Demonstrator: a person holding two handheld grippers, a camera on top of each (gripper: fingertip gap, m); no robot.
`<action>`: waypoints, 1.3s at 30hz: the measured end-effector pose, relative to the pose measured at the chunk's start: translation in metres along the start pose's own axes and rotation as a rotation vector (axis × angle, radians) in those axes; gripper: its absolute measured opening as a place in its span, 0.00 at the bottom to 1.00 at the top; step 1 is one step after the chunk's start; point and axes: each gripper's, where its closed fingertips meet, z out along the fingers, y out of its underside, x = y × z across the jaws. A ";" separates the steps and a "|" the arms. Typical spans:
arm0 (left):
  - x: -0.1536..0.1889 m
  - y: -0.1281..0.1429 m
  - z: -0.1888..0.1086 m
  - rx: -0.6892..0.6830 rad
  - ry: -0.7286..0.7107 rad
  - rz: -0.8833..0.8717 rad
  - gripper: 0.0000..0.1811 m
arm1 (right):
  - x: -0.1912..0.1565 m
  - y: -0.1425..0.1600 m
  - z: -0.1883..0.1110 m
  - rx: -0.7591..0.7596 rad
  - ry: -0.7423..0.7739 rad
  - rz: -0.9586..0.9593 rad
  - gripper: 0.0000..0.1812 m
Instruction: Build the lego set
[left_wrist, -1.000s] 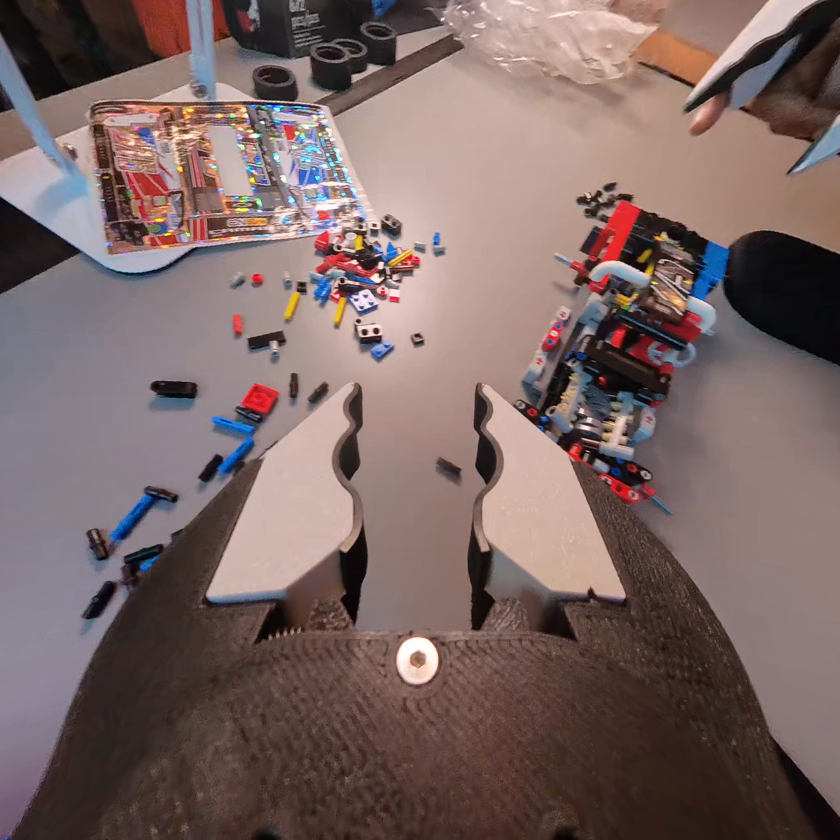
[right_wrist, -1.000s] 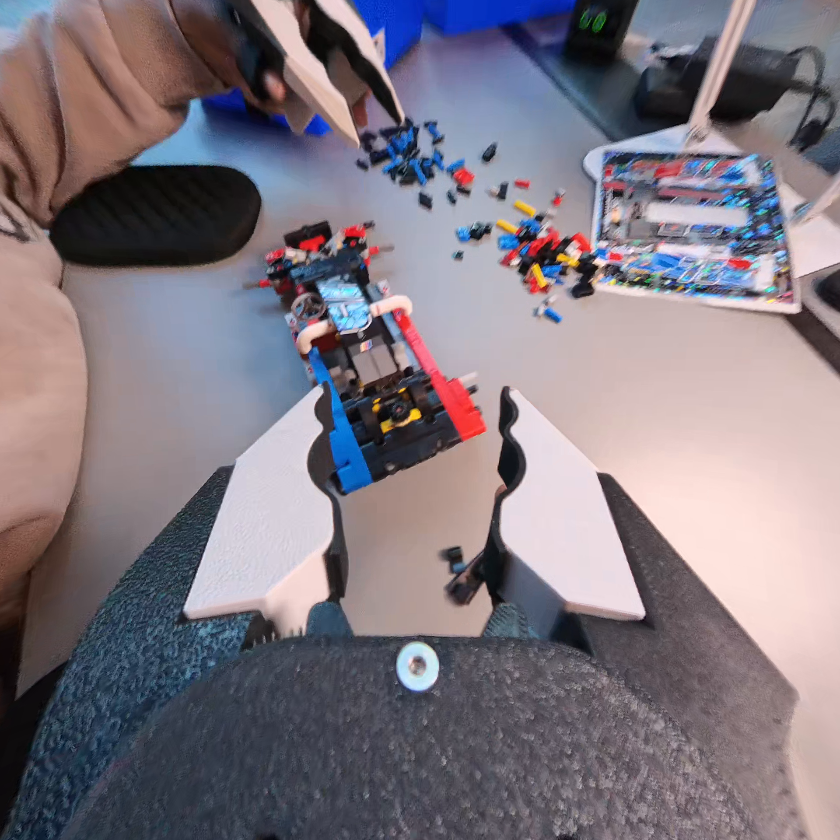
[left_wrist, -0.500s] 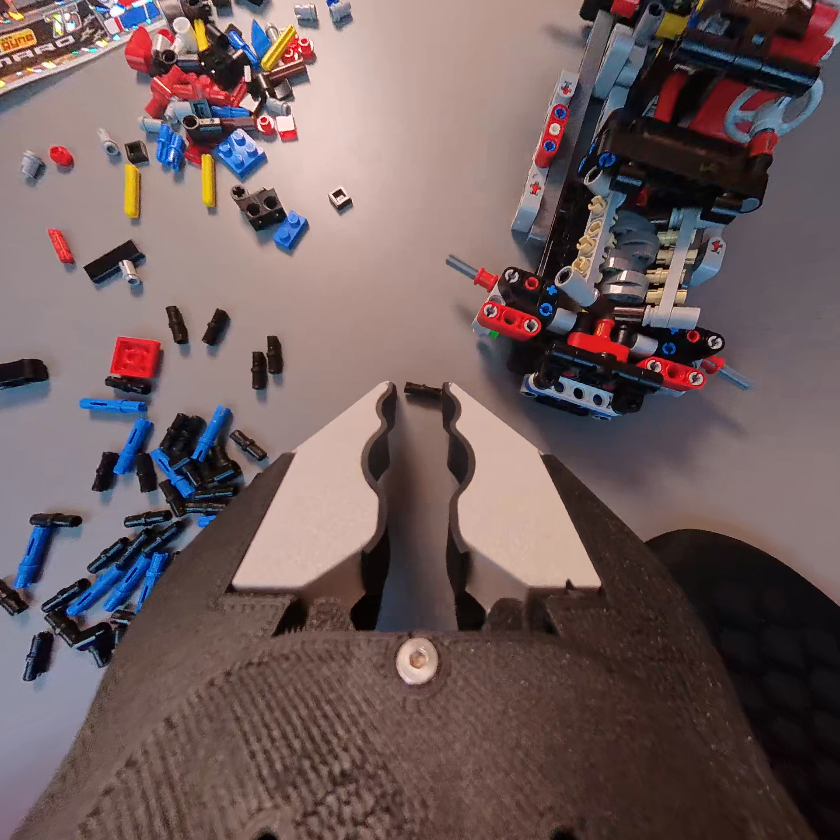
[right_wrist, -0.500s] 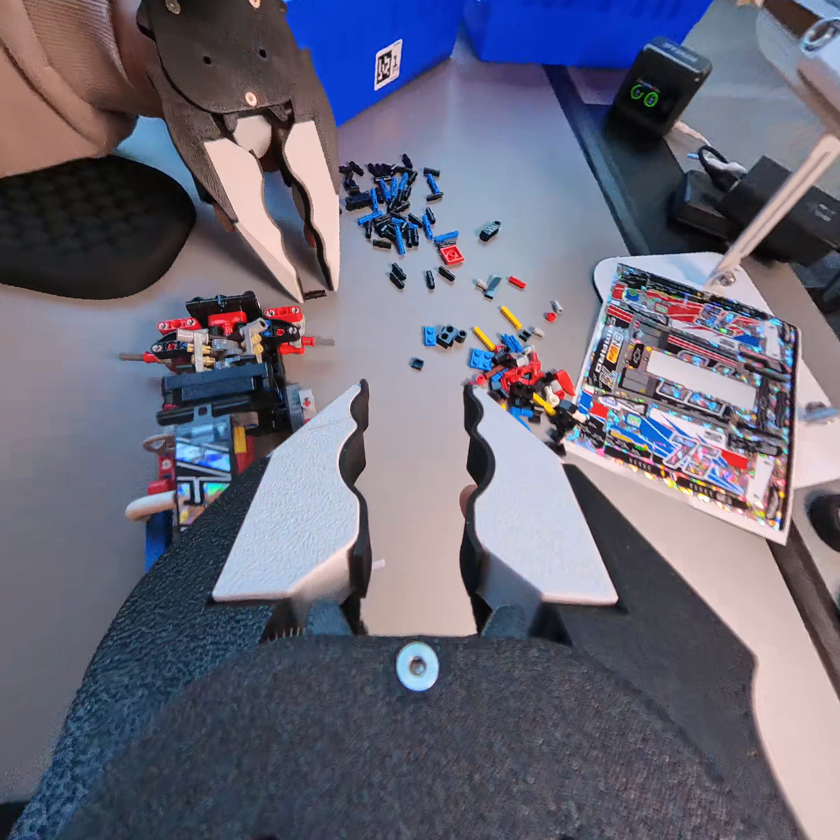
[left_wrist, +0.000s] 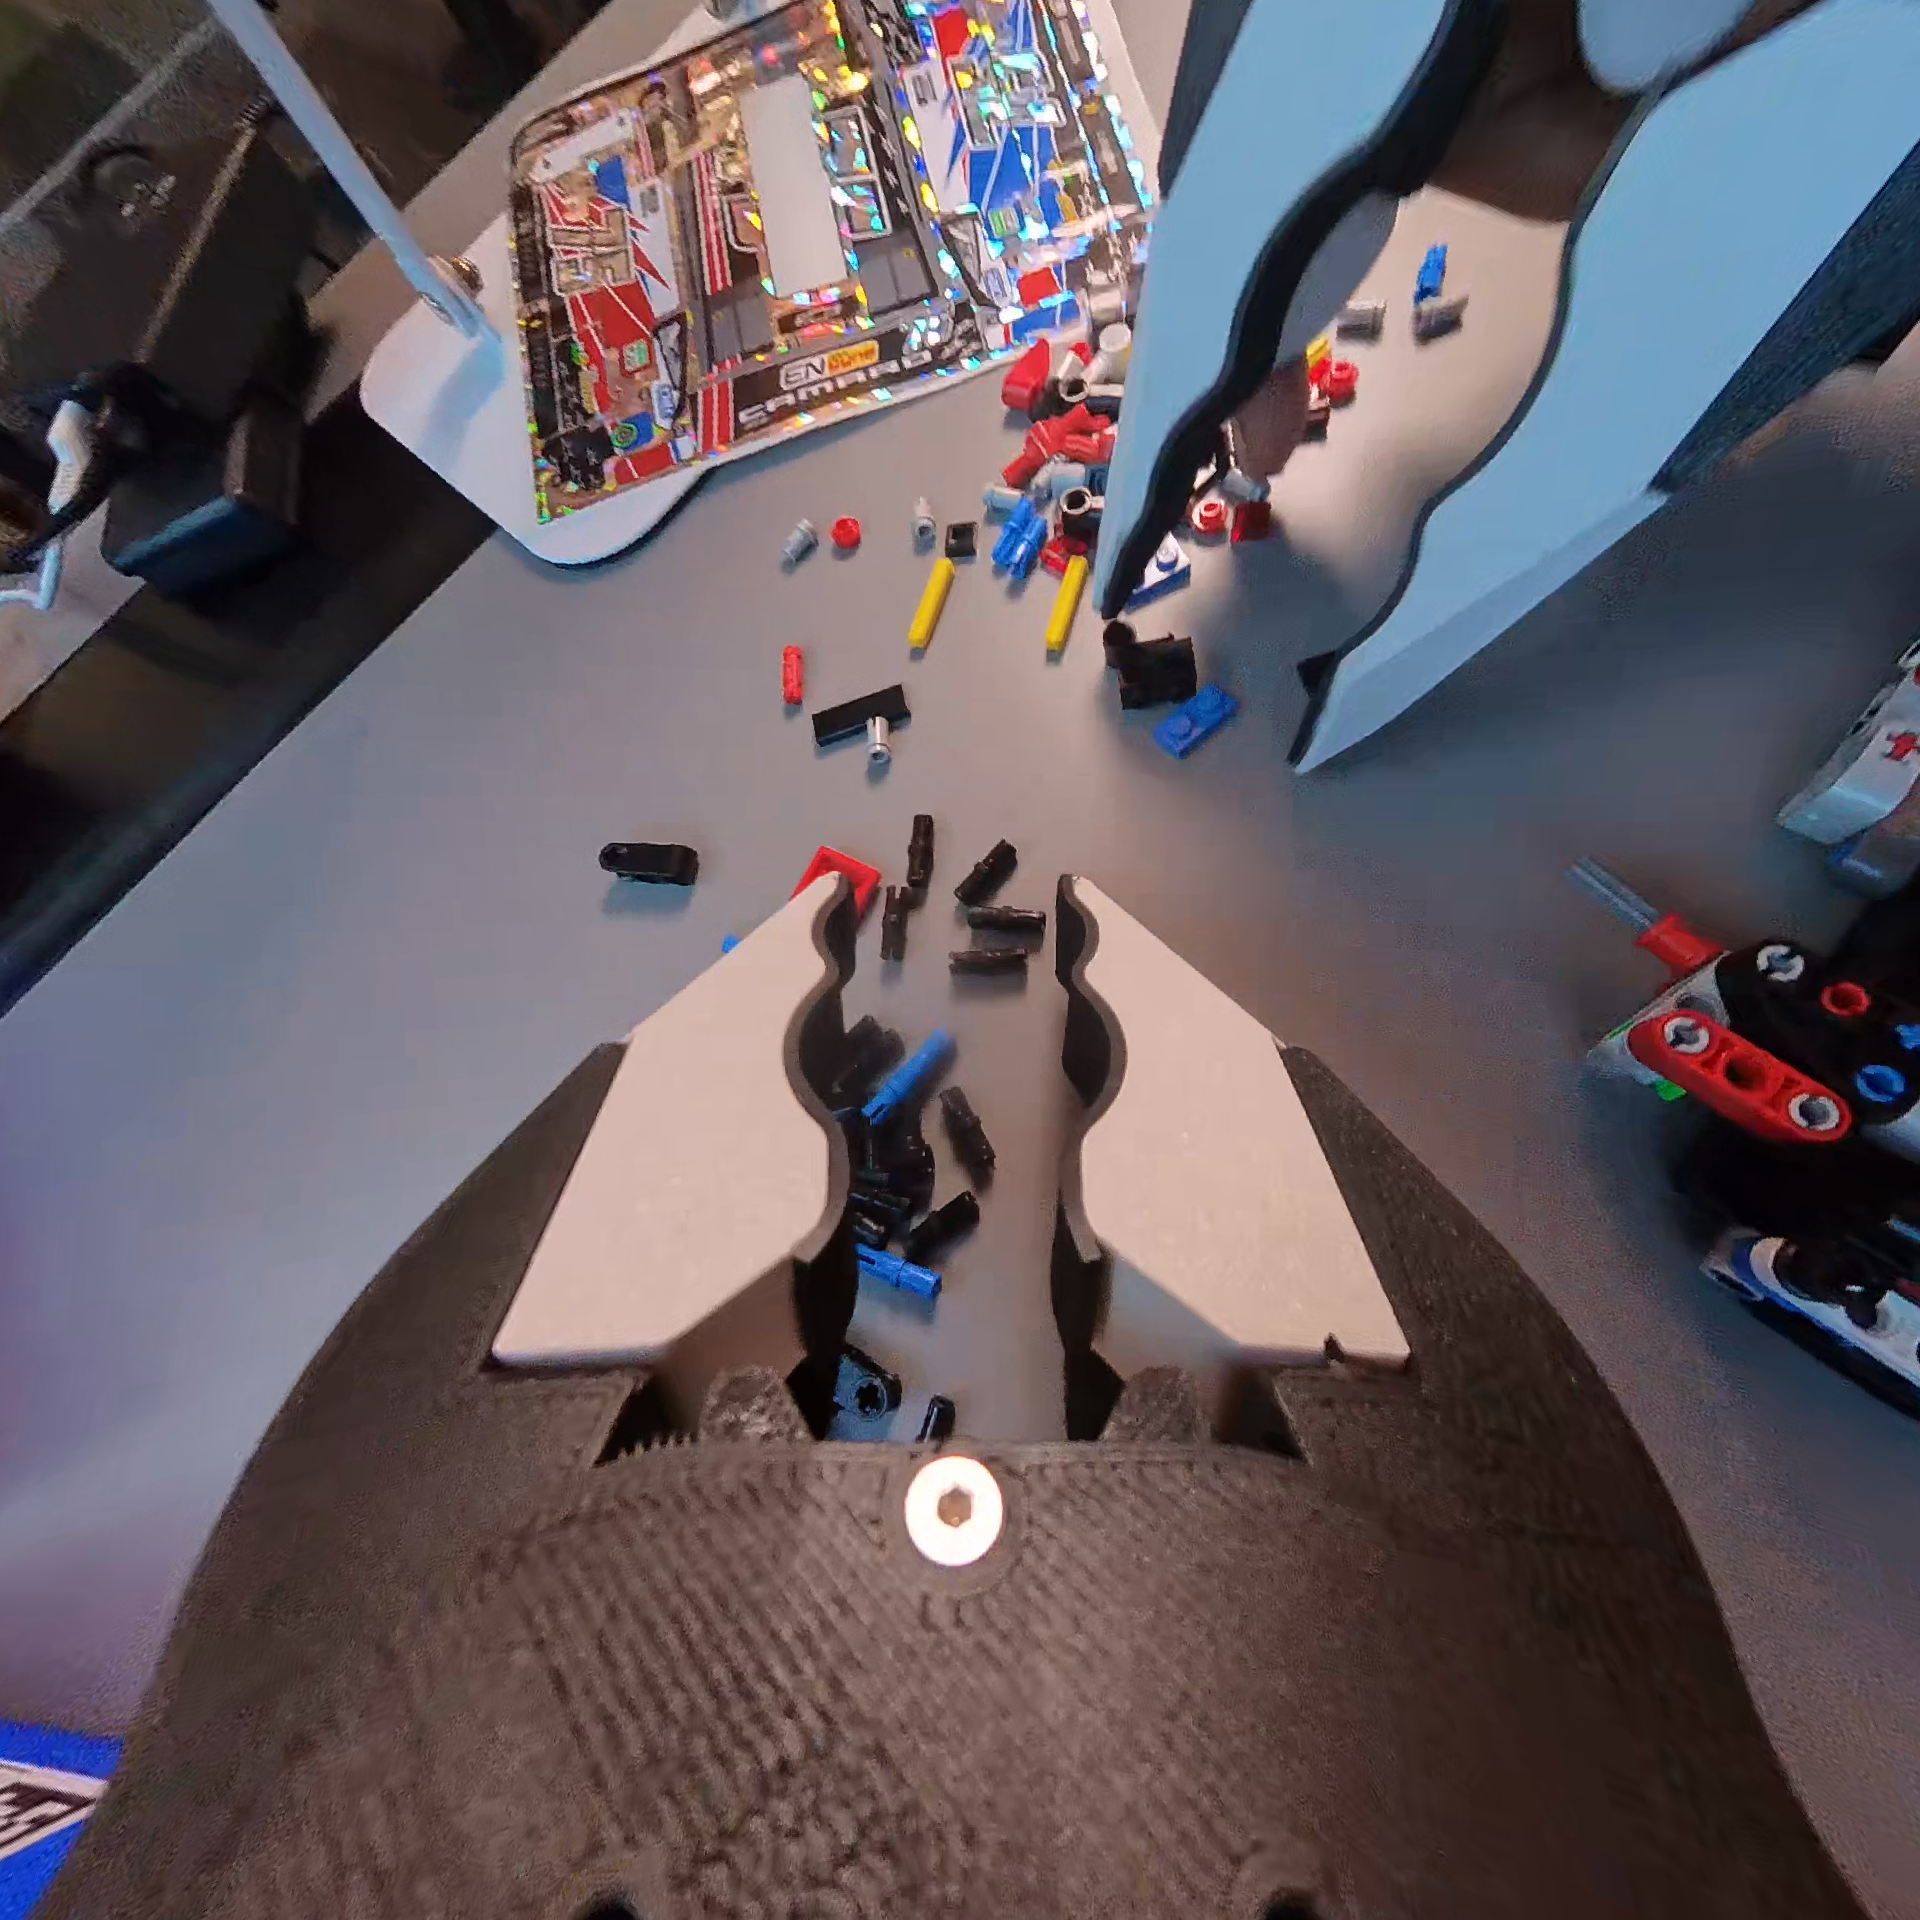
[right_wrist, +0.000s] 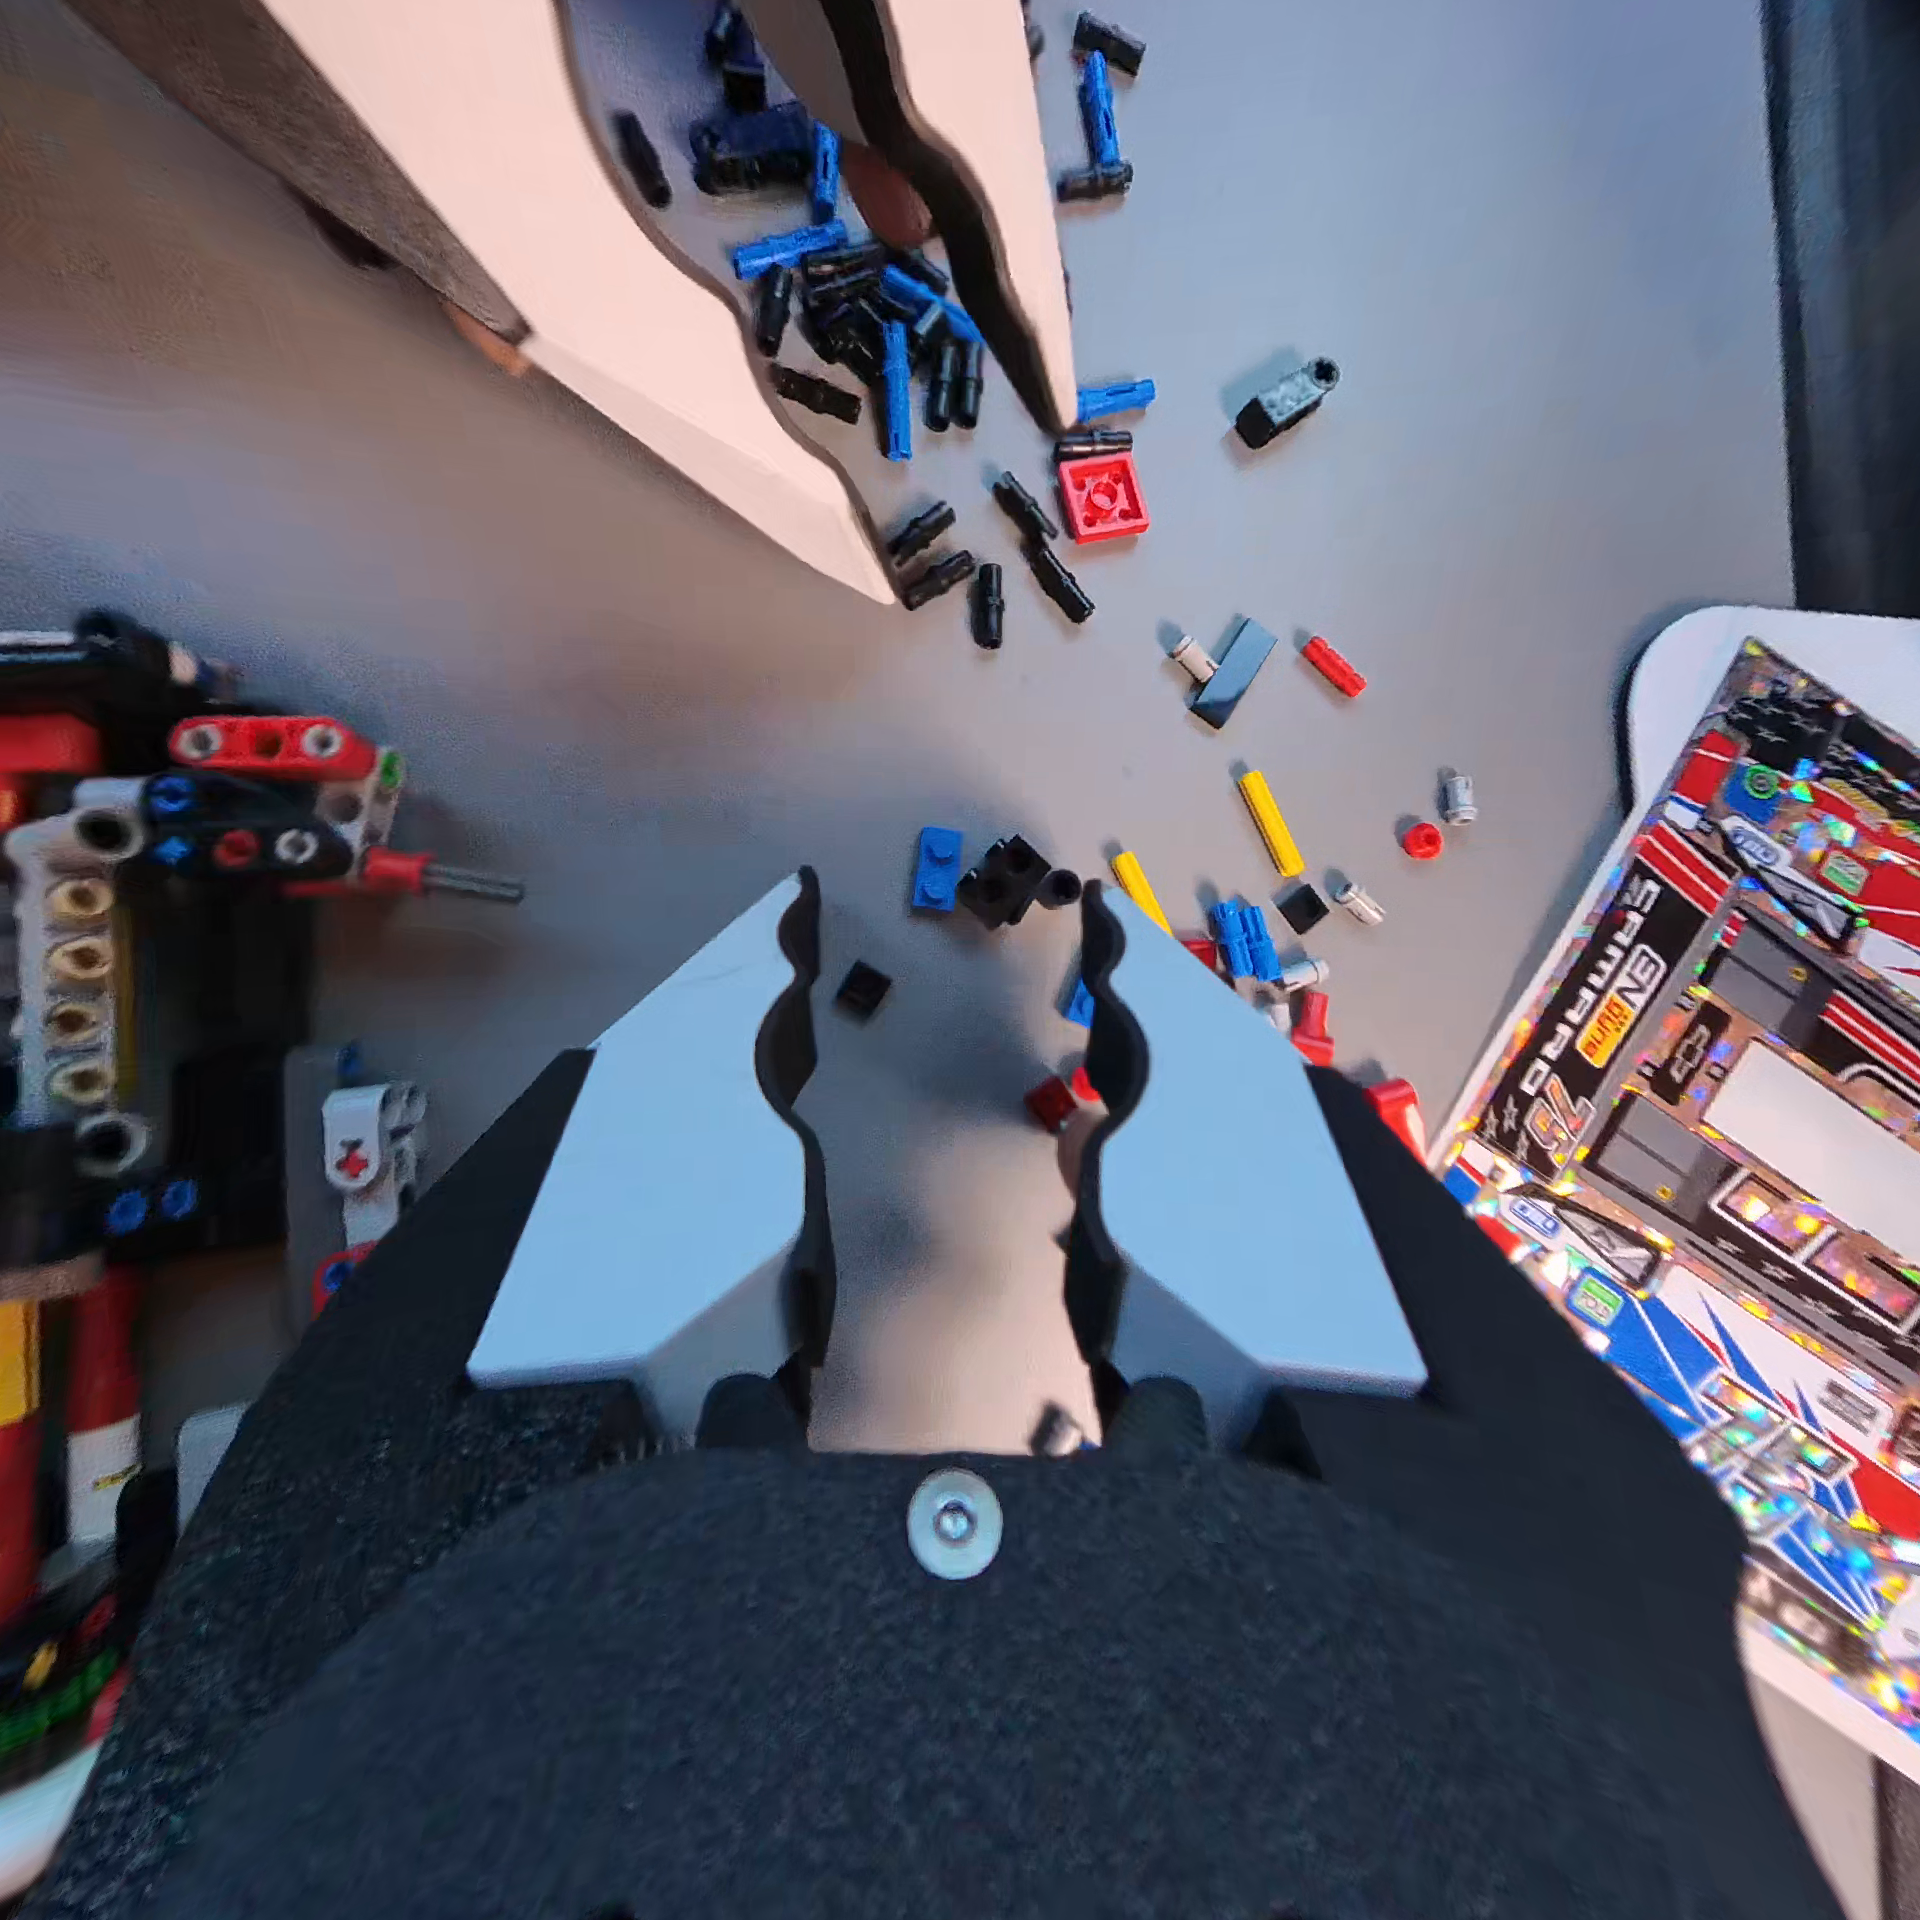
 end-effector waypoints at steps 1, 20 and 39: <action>-0.002 -0.002 -0.002 0.025 -0.006 -0.029 0.21 | 0.004 -0.001 0.005 -0.014 0.014 0.012 0.24; -0.006 -0.003 0.005 0.063 -0.007 -0.107 0.22 | 0.079 -0.024 0.002 0.012 0.143 0.073 0.20; -0.014 0.002 0.005 0.059 -0.065 -0.098 0.18 | 0.078 -0.025 0.020 -0.126 0.024 0.204 0.14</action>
